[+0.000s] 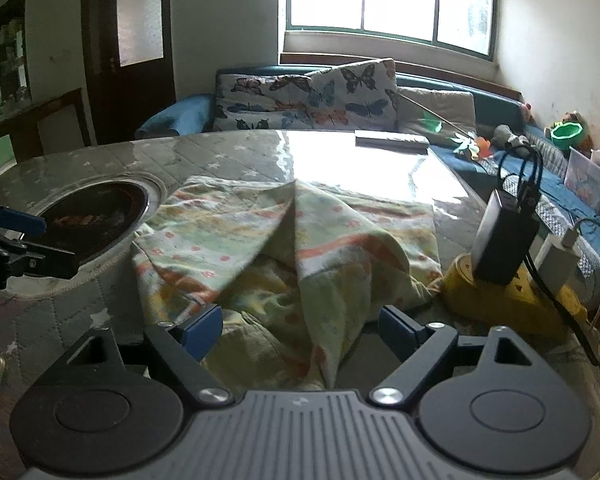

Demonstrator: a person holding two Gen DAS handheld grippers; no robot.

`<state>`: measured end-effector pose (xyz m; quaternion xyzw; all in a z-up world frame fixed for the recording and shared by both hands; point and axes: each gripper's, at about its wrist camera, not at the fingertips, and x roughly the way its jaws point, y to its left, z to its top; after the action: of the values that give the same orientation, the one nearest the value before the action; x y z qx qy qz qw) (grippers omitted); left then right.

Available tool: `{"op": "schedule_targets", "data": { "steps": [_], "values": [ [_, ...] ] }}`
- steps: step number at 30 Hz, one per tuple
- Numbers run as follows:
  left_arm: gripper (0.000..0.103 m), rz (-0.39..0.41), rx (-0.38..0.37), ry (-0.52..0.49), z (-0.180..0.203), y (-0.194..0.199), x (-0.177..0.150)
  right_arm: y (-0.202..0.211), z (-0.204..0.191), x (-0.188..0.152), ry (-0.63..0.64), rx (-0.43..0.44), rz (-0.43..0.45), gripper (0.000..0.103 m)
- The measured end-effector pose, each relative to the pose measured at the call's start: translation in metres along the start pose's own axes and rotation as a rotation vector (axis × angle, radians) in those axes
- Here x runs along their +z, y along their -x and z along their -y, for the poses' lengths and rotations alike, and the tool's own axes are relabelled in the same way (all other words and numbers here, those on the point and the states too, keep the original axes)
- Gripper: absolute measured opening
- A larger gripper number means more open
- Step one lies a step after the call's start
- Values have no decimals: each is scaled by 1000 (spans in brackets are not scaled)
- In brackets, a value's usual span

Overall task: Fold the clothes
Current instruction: 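Close the left gripper on the edge of the floral garment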

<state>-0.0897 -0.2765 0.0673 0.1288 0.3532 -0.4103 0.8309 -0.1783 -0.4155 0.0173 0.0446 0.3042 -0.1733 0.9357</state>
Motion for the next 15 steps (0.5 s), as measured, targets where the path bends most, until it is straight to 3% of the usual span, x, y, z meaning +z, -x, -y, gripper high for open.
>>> {"op": "schedule_targets", "data": {
  "steps": [6,15],
  "values": [
    [103,-55,-61,14,21,-19,5,-3,6,-10,-14,12,-29,86],
    [103,-104,-87,50,37,-35,7,-4,11,-15,-23,35,-44,80]
  ]
}}
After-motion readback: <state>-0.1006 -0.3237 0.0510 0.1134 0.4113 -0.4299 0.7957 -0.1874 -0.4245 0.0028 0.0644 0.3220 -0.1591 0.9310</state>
